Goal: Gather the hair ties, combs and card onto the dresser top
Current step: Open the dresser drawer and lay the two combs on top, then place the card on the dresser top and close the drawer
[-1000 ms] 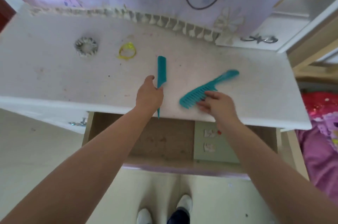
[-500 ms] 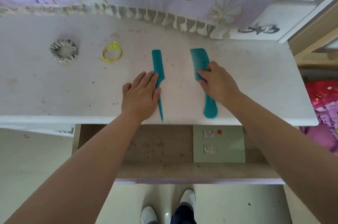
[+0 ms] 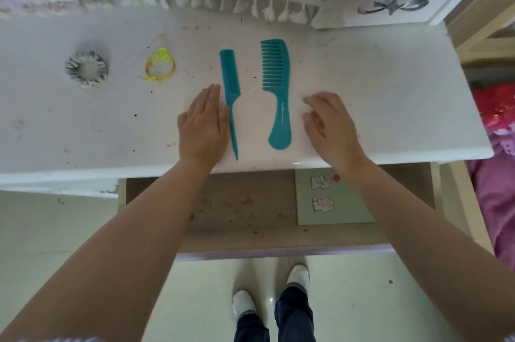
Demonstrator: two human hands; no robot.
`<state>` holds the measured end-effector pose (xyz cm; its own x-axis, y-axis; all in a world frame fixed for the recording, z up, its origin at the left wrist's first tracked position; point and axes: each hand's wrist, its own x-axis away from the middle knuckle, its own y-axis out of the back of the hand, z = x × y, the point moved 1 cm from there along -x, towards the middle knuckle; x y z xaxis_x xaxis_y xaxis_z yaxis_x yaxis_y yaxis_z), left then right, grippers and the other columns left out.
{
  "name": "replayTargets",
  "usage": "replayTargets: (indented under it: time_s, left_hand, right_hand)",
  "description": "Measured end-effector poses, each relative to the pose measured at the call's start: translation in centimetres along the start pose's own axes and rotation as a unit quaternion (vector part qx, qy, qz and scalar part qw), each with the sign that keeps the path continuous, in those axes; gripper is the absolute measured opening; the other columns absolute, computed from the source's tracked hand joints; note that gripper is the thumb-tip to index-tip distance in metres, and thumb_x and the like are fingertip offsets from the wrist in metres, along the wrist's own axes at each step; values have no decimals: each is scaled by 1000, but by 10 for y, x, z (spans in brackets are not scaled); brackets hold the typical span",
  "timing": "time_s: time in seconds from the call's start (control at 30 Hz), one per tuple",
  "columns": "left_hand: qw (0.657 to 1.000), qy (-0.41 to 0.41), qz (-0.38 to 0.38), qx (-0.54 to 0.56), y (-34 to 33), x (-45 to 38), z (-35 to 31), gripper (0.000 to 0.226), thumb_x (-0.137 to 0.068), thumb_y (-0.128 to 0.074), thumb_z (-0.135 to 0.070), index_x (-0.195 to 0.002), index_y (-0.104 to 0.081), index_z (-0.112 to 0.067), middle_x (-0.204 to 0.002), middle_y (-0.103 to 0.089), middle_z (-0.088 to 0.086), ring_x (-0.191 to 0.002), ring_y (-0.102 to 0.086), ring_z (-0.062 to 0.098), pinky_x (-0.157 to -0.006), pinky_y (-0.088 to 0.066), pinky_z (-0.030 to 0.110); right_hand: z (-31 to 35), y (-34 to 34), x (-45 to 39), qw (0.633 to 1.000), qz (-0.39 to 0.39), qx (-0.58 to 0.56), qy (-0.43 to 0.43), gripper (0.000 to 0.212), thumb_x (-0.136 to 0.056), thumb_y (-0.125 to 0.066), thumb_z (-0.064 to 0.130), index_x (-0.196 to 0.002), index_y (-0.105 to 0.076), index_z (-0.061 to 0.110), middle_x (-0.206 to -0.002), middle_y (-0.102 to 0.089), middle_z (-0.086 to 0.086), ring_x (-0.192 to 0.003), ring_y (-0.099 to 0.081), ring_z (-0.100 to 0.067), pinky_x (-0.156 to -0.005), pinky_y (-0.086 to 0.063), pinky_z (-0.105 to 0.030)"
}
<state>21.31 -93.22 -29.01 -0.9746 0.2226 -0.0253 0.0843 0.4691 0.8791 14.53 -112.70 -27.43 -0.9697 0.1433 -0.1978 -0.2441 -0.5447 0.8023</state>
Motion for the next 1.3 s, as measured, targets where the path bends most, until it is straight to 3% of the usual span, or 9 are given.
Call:
replayTargets:
  time_s: [0.1,0.17,0.3,0.4,0.5,0.93,1.07,1.23,1.3]
  left_hand:
    - [990,-99,-104,-2,7,25,-7,44,-89,-37,-17,-120,-52,9,-119,-57,35,-112,-52,44,-95,-43,48]
    - [968,-196,-156,-25,-2,54,-16,34,-81,-42,-17,-109,-52,0,-107,-56,27,-97,-48,33,-83,-41,41]
    - [947,-319,27,27,-50,116,-54,25,-77,-45,-14,-92,-62,-3,-89,-61,15,-78,-58,27,-70,-44,35]
    - [962,-81,262,9,-91,125,-75,36,-87,-50,-11,-121,-50,1,-116,-58,23,-106,-54,36,-90,-49,40]
    - [927,119,355,-4,-120,107,-77,44,-93,-46,-15,-132,-36,2,-135,-43,24,-123,-40,35,-100,-40,34]
    - [874,336,303,178,-107,93,-63,31,-92,-52,-7,-120,-53,5,-126,-59,22,-114,-57,33,-93,-48,34]
    - [869,313,330,193,-75,109,-62,30,-92,-56,-9,-119,-53,5,-120,-62,19,-102,-61,27,-80,-54,33]
    - [757,324,438,361,-19,130,-73,17,-90,-51,9,-91,-58,-7,-97,-67,8,-67,-72,12,-65,-60,27]
    - [770,302,435,356,-5,134,-77,19,-88,-54,11,-93,-57,-7,-95,-67,8,-74,-72,15,-70,-60,29]
  right_hand:
    - [-21,23,63,999,-1,11,34,28,-83,-47,6,-88,-68,-12,-74,-64,-27,-54,-55,-21,-56,-43,-18]
    - [-42,28,91,998,39,43,-3,34,-81,-43,12,-80,-69,-10,-66,-67,-23,-55,-62,-27,-57,-47,-27]
    - [-97,10,110,920,243,180,-249,43,-87,-55,20,-122,-51,-4,-118,-58,-29,-109,-54,-41,-90,-48,-42]
    - [-116,-7,106,852,291,142,-411,62,-87,-59,26,-134,-31,-3,-135,-44,-25,-124,-42,-38,-97,-43,-40]
    - [-119,-23,102,848,261,123,-445,66,-84,-62,27,-134,-31,-5,-135,-44,-24,-126,-42,-37,-99,-42,-40]
    - [-105,-6,97,833,311,45,-456,51,-100,-30,33,-131,-43,-6,-140,-46,-23,-125,-47,-35,-102,-41,-35]
    - [-84,28,111,862,246,-30,-442,46,-97,-44,30,-122,-50,-7,-121,-57,-25,-96,-54,-28,-74,-43,-30]
    - [-53,67,142,853,240,-175,-429,24,-94,-50,23,-100,-59,2,-96,-60,-11,-91,-59,-27,-78,-48,-34]
    - [-48,78,146,878,216,-170,-393,22,-93,-53,20,-102,-58,1,-96,-59,-11,-87,-57,-25,-77,-46,-34]
